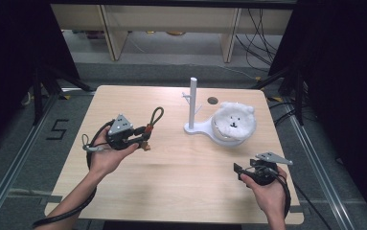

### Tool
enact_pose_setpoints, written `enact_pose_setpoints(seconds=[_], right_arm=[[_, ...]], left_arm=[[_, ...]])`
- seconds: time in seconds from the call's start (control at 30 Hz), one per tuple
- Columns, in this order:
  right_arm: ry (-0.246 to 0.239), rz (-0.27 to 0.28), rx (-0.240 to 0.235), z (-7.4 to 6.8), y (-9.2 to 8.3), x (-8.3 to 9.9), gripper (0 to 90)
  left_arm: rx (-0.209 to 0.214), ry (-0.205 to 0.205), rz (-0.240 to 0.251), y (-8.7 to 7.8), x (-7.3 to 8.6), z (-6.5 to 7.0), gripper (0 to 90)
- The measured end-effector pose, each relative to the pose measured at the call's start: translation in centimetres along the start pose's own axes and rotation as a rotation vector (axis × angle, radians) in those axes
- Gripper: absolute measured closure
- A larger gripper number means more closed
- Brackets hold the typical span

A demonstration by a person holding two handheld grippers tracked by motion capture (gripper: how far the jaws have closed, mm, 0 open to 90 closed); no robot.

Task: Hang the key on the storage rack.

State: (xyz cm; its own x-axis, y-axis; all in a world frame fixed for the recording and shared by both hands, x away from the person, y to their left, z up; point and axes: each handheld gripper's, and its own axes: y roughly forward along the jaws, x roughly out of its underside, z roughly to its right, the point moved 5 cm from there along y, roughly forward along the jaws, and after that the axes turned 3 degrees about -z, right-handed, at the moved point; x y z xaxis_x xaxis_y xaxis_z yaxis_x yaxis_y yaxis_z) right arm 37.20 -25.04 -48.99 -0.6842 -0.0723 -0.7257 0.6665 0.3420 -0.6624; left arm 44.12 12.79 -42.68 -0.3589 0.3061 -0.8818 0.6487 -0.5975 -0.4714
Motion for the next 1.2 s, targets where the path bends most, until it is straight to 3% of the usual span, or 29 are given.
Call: enact_pose_setpoints(seconds=[0.57, 0.6, 0.77, 0.9, 0.93, 1.2], right_arm=[[0.005, -0.010, 0.004, 0.0, 0.1, 0.1, 31.5], [-0.030, 0.005, -0.001, 0.3, 0.2, 0.0, 31.5], [-0.032, -0.002, 0.003, 0.3, 0.2, 0.0, 31.5], [-0.028, -0.002, 0.001, 0.3, 0.2, 0.0, 31.5], [0.015, -0.021, 0.004, 0.0, 0.0, 0.1, 31.5], [0.002, -0.014, 0.012, 0.2, 0.1, 0.1, 31.6]], left_arm=[[0.021, 0.015, 0.017, 1.5, -1.9, 0.4, 68.8], [0.023, 0.015, 0.017, 1.6, -2.1, 0.4, 68.7], [0.029, 0.020, 0.022, 2.1, -2.7, 0.4, 68.7], [0.033, 0.022, 0.023, 2.5, -3.1, 0.5, 68.7], [0.035, 0.021, 0.023, 2.7, -3.2, 0.6, 68.7], [0.045, 0.018, 0.027, 3.9, -4.0, 0.8, 68.7]])
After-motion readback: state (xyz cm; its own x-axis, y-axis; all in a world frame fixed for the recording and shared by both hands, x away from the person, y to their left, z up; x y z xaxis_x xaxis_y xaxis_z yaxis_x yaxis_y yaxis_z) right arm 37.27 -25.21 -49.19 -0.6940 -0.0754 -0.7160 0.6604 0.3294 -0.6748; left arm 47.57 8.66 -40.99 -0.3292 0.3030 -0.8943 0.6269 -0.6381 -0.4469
